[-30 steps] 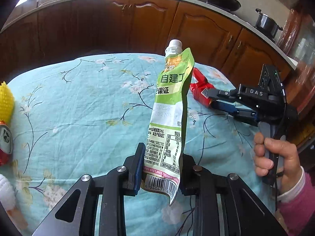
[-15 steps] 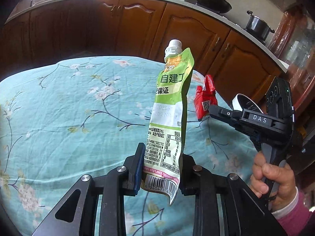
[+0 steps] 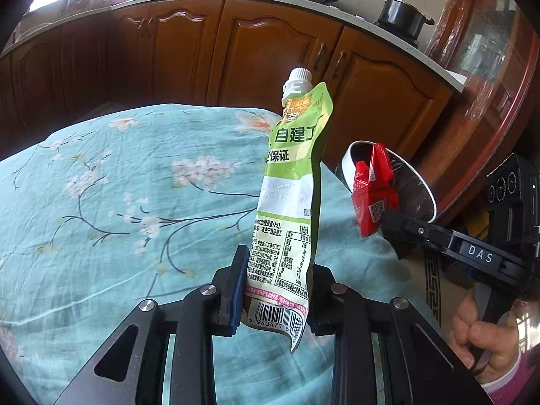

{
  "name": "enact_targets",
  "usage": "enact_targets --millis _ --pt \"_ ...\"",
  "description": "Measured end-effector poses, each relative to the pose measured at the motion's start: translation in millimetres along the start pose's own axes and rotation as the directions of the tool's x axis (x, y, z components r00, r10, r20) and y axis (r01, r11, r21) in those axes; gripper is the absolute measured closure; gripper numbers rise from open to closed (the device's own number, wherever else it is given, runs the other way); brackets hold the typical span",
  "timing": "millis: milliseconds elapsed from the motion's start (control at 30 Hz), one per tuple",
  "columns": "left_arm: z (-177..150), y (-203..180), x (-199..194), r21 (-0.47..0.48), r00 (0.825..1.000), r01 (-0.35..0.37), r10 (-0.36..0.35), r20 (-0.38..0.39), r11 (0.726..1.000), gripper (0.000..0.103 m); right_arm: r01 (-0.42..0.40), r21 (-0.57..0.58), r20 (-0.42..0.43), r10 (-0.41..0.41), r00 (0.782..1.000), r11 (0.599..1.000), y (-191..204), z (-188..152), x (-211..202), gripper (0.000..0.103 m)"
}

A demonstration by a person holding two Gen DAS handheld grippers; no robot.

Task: Collect trash
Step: 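Carry the pouch and red bag over the bin and open both grippers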

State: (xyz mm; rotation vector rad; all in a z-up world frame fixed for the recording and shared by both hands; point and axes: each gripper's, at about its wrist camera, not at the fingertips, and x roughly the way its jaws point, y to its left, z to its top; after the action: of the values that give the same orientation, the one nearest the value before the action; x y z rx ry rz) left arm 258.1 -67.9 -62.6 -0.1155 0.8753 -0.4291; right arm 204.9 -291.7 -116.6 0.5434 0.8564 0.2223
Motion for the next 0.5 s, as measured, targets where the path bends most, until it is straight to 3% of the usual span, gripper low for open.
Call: enact_targets --millis 500 --pt "3.6 -53.7 20.4 0.079 1.0 0.013 -0.012 -0.019 0.997 0.076 0.029 0.05 0.052 -0.031 0.998 0.998 -29.7 -6.7 -42.3 0.094"
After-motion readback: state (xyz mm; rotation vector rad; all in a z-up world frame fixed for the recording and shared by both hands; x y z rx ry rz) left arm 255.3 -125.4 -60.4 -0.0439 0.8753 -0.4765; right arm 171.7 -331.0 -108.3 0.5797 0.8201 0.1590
